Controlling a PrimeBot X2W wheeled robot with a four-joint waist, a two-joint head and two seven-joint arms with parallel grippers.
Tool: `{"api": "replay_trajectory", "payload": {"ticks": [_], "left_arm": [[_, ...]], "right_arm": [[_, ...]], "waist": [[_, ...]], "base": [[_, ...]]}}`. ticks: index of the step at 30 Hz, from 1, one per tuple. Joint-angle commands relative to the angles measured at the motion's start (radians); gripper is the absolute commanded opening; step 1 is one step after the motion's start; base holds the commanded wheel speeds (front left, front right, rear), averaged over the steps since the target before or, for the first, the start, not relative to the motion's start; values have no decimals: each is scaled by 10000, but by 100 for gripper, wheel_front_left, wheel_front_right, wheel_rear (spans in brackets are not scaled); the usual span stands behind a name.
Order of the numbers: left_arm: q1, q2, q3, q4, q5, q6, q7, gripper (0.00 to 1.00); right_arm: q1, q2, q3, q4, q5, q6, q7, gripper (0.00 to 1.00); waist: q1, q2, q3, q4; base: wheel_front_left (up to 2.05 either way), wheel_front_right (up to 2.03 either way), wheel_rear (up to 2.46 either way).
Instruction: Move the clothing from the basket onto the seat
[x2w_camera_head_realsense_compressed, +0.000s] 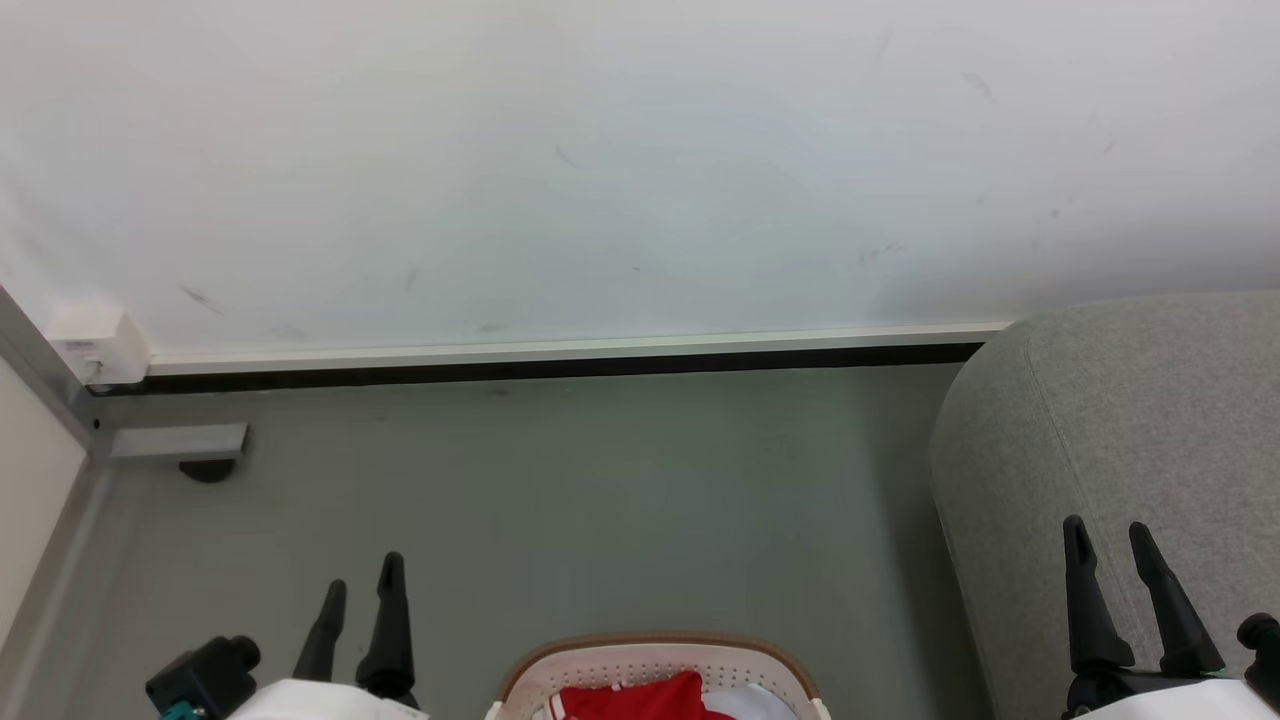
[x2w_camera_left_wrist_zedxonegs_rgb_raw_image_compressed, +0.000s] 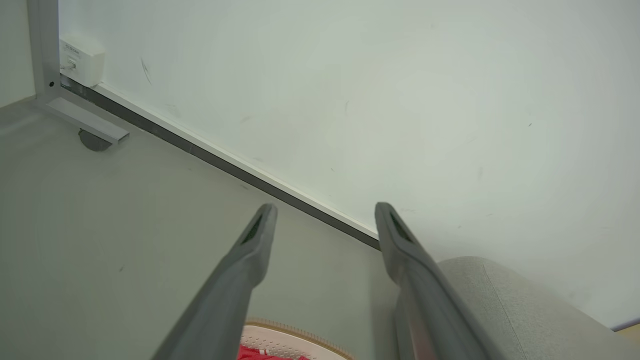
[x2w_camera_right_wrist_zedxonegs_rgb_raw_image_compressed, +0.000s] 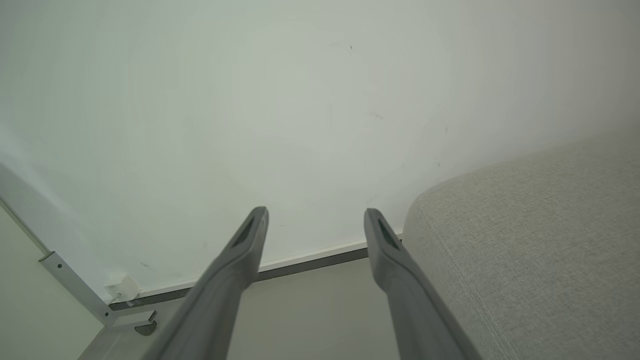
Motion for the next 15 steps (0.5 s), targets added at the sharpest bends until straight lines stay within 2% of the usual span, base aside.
{"api": "replay_trajectory", "payload": {"ticks": [1,15], "left_arm": [[-62,133,-46,-82,415,32,-146,100],[95,209,-347,-135,2017,136,-519,100]], "right_arm": [[-18,-29,-95,-59,-519,-10,-76,100],[86,222,-348,10,-2278,-12,-206,100]], "waist": [[0,-1,7,-5],[0,-1,23,-53]], "base": [[0,0,0],[0,0,0]]}}
